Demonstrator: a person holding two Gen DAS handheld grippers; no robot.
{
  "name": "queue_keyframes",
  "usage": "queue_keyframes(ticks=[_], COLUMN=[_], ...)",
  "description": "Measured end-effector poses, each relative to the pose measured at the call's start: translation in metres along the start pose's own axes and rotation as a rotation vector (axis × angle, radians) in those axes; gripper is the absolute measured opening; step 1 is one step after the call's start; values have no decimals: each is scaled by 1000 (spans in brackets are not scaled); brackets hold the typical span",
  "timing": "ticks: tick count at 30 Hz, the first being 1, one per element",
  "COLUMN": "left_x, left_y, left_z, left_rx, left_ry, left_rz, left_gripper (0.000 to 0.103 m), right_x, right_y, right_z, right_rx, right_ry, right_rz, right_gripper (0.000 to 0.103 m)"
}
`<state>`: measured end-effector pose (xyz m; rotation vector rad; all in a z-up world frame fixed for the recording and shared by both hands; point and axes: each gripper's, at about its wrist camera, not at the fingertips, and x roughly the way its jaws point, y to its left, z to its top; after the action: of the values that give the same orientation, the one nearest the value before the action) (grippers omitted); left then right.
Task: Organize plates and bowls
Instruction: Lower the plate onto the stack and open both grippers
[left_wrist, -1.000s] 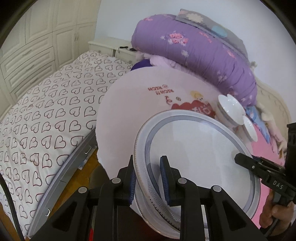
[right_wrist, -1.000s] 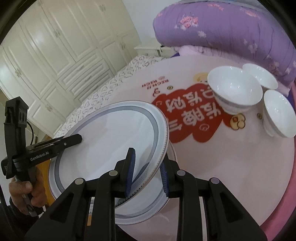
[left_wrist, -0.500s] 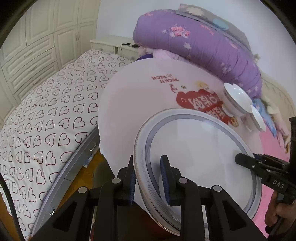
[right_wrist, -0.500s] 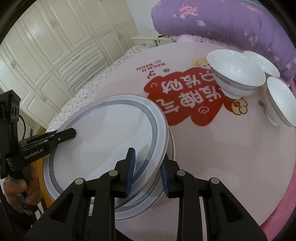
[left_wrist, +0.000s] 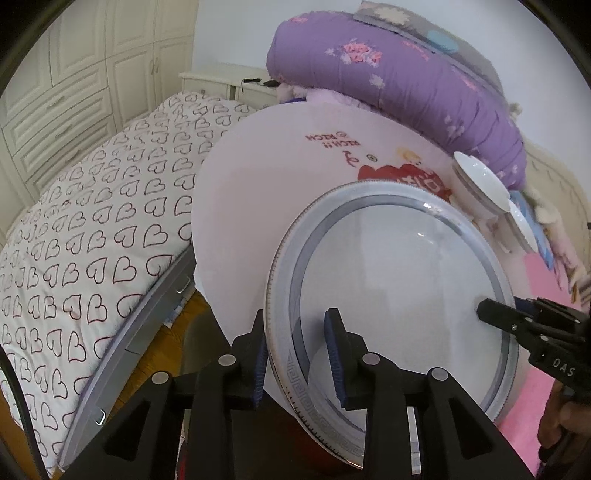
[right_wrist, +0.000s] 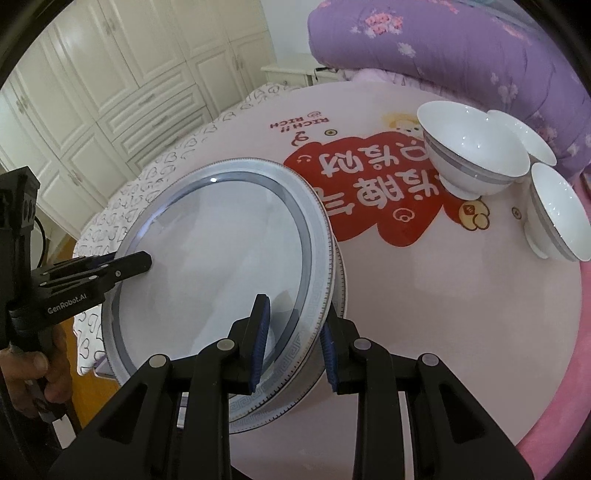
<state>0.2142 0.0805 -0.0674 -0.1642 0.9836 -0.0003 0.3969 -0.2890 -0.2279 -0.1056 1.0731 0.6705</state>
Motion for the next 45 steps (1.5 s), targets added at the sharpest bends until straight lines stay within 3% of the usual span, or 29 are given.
queue_keyframes(ticks=[12,21,28,34,35,36,37,38,40,45], left_x=[4,2,1,1,2,2,0,-4,-15,-30], left_y=[-2,-2,-4,-5,-6,-6,-7,-7,-9,-16], left_z=[-7,-8,-9,-8,-8,-8,-7,-7,-7,-2], left_rx=[8,17,28,38,39,43,43,43,53,60], left_ry=[-1,0,5,11,15,20,13,-4,-65,-114], left_rz=[-8,-5,7,12,10,11,19,29,58,86], left_gripper=[27,27,25,29,39,49,72,89,101,102], right_x=[-2,-3,-4,-5,-6,-6,-8,-10,-16,-27], right_y=[8,8,7,4,4,3,2,0,-5,-22], right_z=[-2,-3,-3,-7,-7,-6,-6,-6,-4,0], right_rx=[-48,-47,-46,-31,-28,-21,-8,5,37,126], right_ry=[0,0,-1,-1,-3,-6,-16,-34,-77,-136], right_rz=[-72,-74,-84,-77,-72,-60,-50,-42,-25,-12], right_gripper=[31,32,42,43,45,55,75,85,103,103])
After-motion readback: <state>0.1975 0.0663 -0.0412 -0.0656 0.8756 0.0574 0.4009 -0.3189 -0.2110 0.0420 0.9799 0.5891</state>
